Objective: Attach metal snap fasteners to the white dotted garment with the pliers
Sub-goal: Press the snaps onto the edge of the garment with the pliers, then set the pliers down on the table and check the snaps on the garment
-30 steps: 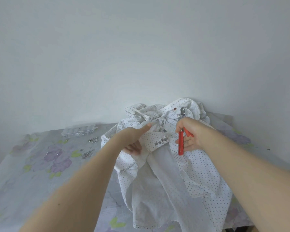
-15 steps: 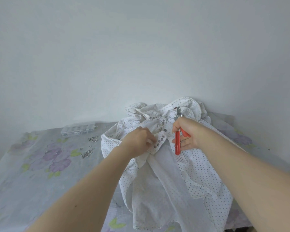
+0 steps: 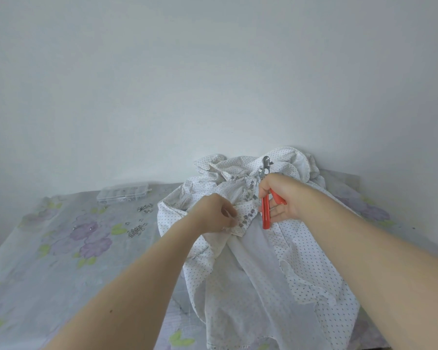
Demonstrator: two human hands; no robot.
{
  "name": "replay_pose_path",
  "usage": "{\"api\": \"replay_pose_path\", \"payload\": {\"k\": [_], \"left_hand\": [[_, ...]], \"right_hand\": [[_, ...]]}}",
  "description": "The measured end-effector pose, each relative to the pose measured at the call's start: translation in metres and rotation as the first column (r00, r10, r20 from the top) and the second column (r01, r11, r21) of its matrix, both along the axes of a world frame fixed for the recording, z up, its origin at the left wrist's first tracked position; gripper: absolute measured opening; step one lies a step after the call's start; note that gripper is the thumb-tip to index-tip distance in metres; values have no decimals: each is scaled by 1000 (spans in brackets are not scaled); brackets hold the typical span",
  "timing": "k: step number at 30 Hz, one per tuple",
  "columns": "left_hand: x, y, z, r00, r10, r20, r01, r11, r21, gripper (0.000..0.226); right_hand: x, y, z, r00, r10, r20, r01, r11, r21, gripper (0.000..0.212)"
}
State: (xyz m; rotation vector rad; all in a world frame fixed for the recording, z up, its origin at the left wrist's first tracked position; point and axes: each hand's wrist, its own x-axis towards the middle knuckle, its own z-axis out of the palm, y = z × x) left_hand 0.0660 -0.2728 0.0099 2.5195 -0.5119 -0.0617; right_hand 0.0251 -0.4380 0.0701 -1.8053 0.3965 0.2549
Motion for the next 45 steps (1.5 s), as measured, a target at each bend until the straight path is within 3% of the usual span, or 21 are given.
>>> {"api": "replay_pose_path", "payload": {"k": [3, 8, 15, 19, 27, 31, 35, 40, 42, 45], "left_hand": [[0, 1, -3, 996, 68, 55, -57, 981, -184, 13], [3, 16, 15, 957, 253, 140, -171, 887, -430, 8], [0, 77, 42, 867, 459, 196, -331, 822, -463, 12], [-8, 130, 45, 790, 600, 125, -455, 711, -536, 10], [-34, 232, 33, 686, 727, 35, -593, 587, -551, 11], [-42, 266, 25, 657, 754, 16, -633, 564, -530, 10], [-47, 286, 15, 660, 751, -6, -648, 565, -511, 12], [-49, 296, 2, 666, 746, -21, -657, 573, -490, 10], [-50, 299, -3, 666, 746, -25, -661, 573, -485, 11], [-50, 300, -6, 662, 749, -27, -664, 569, -486, 11]], "right_hand": [[1, 1, 3, 999, 37, 27, -35, 998, -54, 35], [0, 10, 19, 994, 76, 79, -67, 992, -109, 38], [8, 63, 48, 956, 268, 121, -263, 963, -56, 39], [13, 113, 41, 935, 343, 92, -347, 938, 23, 38], [14, 209, 22, 877, 478, 45, -479, 878, -8, 25], [6, 249, 15, 847, 532, 24, -532, 847, -7, 15], [3, 278, 0, 834, 551, -17, -551, 835, 12, 25], [3, 307, -23, 832, 549, -76, -546, 836, 60, 22], [2, 315, -31, 820, 565, -94, -563, 825, 53, 17], [2, 323, -38, 836, 542, -84, -545, 838, -15, 25]]}}
